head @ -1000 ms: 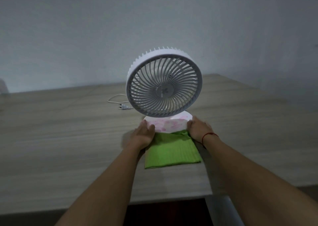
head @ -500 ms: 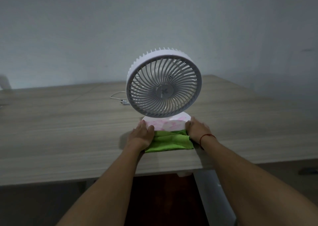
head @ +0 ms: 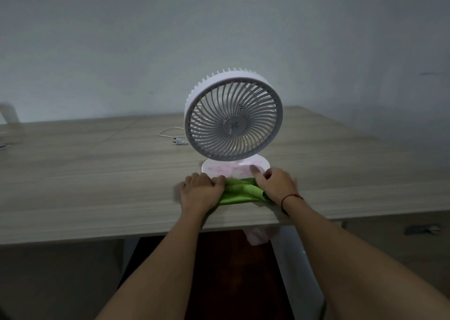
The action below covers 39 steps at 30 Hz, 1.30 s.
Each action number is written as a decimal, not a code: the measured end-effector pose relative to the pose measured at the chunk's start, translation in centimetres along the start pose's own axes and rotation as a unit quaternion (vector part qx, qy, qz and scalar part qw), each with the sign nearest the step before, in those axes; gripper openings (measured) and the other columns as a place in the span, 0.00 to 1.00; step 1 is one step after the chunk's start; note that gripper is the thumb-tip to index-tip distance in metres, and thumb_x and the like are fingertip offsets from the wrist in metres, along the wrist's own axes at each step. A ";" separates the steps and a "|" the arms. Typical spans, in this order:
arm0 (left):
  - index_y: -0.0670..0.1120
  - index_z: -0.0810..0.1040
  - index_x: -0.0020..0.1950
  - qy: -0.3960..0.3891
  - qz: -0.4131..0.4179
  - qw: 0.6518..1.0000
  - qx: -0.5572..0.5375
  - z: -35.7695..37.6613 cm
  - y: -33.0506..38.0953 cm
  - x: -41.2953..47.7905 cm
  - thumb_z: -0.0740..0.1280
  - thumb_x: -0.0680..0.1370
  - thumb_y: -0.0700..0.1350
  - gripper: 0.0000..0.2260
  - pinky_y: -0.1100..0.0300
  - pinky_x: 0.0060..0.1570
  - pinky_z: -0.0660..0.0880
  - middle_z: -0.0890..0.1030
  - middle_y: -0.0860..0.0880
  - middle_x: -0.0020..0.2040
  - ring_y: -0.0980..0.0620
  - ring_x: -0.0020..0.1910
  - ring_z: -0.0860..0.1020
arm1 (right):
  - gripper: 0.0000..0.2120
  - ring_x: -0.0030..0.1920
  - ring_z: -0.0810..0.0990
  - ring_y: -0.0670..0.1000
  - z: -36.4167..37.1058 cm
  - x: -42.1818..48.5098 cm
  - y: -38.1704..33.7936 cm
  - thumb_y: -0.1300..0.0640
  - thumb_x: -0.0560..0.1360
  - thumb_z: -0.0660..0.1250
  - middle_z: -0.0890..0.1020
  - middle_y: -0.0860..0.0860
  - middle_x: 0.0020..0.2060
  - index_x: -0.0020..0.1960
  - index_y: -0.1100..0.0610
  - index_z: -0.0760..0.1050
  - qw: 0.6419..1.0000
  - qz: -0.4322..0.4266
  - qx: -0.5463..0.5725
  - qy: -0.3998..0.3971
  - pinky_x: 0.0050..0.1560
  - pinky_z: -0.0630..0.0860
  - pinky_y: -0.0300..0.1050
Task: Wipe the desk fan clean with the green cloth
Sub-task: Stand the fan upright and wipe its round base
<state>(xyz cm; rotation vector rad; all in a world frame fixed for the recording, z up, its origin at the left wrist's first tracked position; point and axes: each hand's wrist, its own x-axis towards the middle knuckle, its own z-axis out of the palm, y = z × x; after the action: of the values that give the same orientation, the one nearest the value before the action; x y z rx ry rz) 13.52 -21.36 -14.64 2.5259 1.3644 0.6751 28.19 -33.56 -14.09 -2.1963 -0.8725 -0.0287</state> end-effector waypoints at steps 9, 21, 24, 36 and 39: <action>0.43 0.72 0.59 -0.024 0.035 0.964 -0.262 -0.7 0.7 -1.7 0.61 0.80 0.53 0.15 0.48 0.57 0.76 0.81 0.41 0.53 0.40 0.54 0.79 | 0.14 0.46 0.76 0.51 -0.5 -1.1 -1.0 0.47 0.69 0.73 0.76 0.48 0.38 0.35 0.51 0.70 0.986 -0.036 0.121 -0.113 0.43 0.71 0.41; 0.45 0.74 0.55 0.066 0.054 0.922 -0.378 -0.3 1.4 -1.0 0.68 0.77 0.44 0.09 0.65 0.35 0.76 0.80 0.47 0.45 0.51 0.37 0.77 | 0.14 0.59 0.78 0.53 -2.8 1.0 -2.0 0.54 0.75 0.68 0.82 0.55 0.58 0.57 0.61 0.81 0.979 -0.110 0.048 -0.167 0.57 0.72 0.41; 0.42 0.74 0.61 0.063 0.019 0.948 -0.311 0.0 0.1 0.0 0.70 0.75 0.47 0.17 0.48 0.54 0.77 0.80 0.41 0.56 0.42 0.51 0.79 | 0.13 0.59 0.78 0.57 -4.5 2.7 -0.8 0.54 0.76 0.65 0.81 0.57 0.59 0.57 0.59 0.80 0.993 -0.053 -0.029 -0.102 0.61 0.74 0.48; 0.51 0.65 0.71 -0.124 0.067 0.981 -0.132 -0.6 -1.6 3.1 0.67 0.55 0.78 0.51 0.49 0.64 0.73 0.76 0.50 0.67 0.47 0.64 0.76 | 0.25 0.73 0.68 0.54 -1.0 2.0 1.6 0.41 0.77 0.61 0.65 0.49 0.75 0.72 0.48 0.69 0.984 -0.118 -0.038 -0.125 0.73 0.64 0.48; 0.52 0.64 0.71 -0.136 0.070 0.980 -0.131 -0.5 -1.7 3.6 0.67 0.53 0.79 0.53 0.49 0.63 0.74 0.76 0.50 0.67 0.47 0.62 0.76 | 0.19 0.65 0.77 0.56 -1.0 2.7 2.0 0.48 0.79 0.61 0.78 0.54 0.66 0.66 0.53 0.76 0.987 -0.136 -0.031 -0.079 0.66 0.72 0.48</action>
<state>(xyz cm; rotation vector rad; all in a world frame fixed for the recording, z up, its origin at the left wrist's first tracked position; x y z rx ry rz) 13.70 -17.47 -13.76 2.4090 0.9476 0.4733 31.70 -33.62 -13.91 -2.1439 -1.2720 -0.0134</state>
